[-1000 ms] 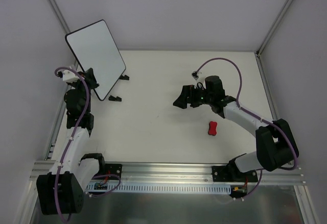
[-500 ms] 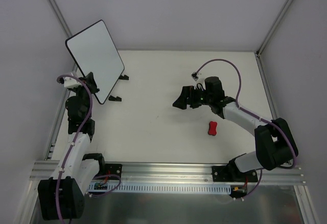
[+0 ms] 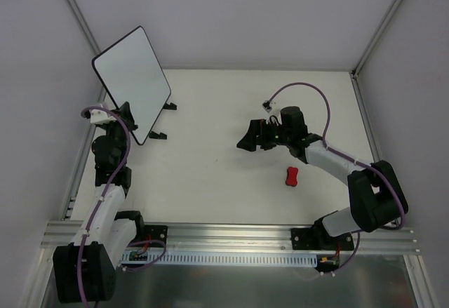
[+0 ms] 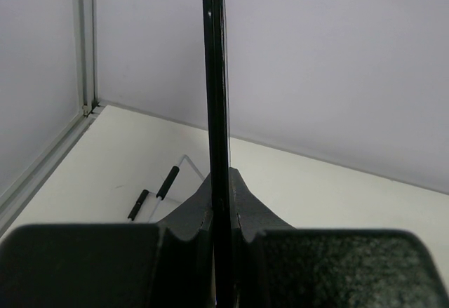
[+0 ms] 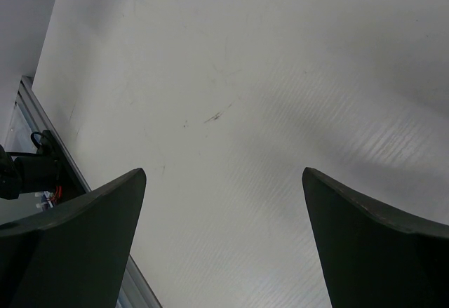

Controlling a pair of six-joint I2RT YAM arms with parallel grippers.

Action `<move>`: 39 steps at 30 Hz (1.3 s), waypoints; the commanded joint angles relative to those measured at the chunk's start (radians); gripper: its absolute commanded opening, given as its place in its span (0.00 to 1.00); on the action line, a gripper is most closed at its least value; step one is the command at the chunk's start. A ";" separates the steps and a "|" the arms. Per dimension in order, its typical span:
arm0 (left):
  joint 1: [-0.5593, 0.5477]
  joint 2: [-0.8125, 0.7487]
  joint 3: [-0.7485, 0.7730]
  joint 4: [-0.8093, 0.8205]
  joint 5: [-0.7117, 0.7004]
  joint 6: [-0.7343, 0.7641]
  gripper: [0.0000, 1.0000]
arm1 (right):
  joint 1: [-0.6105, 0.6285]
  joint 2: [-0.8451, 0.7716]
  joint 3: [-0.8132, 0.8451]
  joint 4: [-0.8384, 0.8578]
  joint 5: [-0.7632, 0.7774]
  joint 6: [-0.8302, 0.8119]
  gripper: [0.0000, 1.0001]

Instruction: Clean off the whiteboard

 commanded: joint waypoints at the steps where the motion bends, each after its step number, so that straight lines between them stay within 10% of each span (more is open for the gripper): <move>1: -0.002 0.023 -0.029 -0.195 0.039 0.140 0.00 | -0.005 0.008 -0.002 0.041 -0.018 -0.008 0.99; 17: -0.002 0.077 0.055 -0.554 0.112 0.065 0.04 | -0.007 0.057 0.013 0.045 -0.027 -0.003 0.99; 39: -0.002 0.151 0.092 -0.648 -0.017 0.097 0.04 | -0.011 0.052 -0.001 0.051 -0.031 -0.011 0.99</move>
